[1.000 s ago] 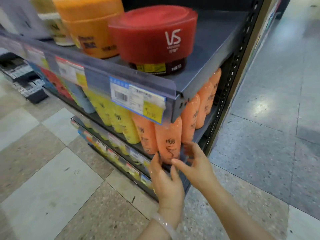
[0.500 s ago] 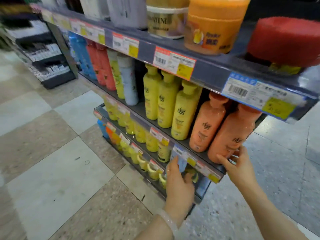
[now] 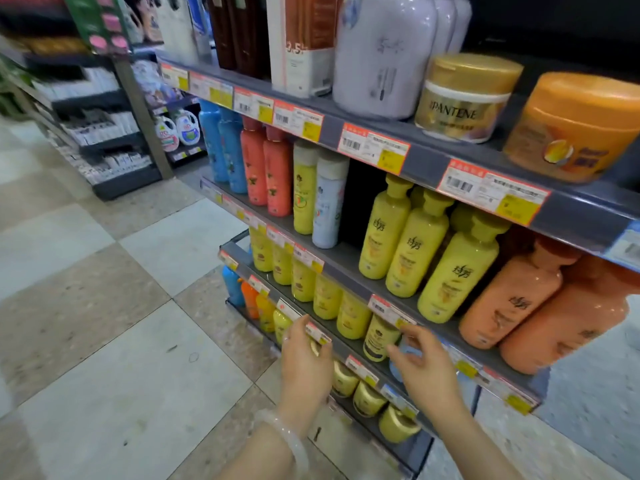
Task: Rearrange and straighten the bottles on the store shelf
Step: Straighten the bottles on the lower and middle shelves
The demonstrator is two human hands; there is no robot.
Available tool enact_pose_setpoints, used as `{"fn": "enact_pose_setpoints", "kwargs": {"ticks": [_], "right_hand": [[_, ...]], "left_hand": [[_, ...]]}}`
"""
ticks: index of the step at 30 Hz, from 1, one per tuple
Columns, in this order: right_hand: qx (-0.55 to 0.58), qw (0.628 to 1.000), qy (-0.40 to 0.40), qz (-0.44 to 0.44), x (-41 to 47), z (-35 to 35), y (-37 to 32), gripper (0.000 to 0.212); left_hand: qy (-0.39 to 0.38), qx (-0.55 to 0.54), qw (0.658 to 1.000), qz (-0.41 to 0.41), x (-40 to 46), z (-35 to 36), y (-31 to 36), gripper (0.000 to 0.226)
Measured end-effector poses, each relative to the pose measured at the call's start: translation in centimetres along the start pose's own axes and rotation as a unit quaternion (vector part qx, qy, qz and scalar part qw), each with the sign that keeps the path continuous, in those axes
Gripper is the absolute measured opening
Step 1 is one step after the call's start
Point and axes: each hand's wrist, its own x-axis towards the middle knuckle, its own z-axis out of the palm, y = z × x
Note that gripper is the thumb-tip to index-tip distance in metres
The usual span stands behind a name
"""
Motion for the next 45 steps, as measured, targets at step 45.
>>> {"fn": "enact_pose_setpoints", "kwargs": {"ticks": [45], "right_hand": [[0.030,0.911,0.379,0.161,17.4,18.7,-11.0,0.065]], "left_hand": [[-0.259,-0.013,0.946,0.192,32.2,-1.9,3.0,0.054]]}}
